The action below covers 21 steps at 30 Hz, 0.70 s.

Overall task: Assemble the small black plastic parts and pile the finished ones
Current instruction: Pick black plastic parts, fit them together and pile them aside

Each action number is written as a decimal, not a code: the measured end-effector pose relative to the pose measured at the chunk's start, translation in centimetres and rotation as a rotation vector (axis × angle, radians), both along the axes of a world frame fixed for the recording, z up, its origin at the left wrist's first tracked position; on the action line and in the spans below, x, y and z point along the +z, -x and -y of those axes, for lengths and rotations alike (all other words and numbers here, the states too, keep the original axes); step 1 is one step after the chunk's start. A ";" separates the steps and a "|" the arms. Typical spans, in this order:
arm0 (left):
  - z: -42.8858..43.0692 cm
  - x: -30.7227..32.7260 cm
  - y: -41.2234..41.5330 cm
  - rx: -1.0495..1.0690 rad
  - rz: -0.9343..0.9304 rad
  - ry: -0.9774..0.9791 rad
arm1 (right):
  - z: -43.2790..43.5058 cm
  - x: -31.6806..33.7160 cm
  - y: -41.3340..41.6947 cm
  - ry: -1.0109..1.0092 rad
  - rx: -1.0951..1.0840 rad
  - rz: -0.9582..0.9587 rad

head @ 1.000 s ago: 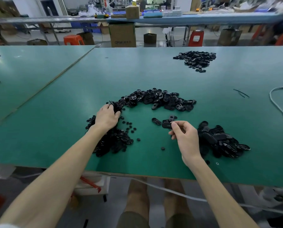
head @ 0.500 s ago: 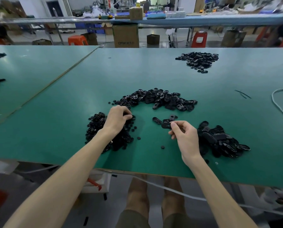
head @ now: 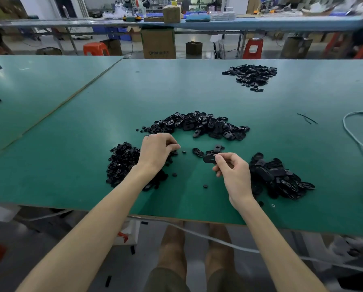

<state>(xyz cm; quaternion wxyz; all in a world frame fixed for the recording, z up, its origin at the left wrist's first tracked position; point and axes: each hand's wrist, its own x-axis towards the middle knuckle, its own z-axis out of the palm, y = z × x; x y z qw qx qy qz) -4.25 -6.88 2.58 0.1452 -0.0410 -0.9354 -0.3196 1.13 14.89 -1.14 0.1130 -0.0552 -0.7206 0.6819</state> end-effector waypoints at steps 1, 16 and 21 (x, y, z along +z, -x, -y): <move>0.0 0.0 -0.1 0.003 0.007 0.000 | 0.0 0.0 0.0 -0.007 0.002 0.000; -3.8 0.5 -0.8 -0.093 0.046 -0.389 | 0.0 -0.1 0.2 0.017 0.001 -0.001; -5.0 -1.0 -1.1 0.001 0.004 -0.331 | 0.1 0.0 0.1 0.013 0.005 -0.010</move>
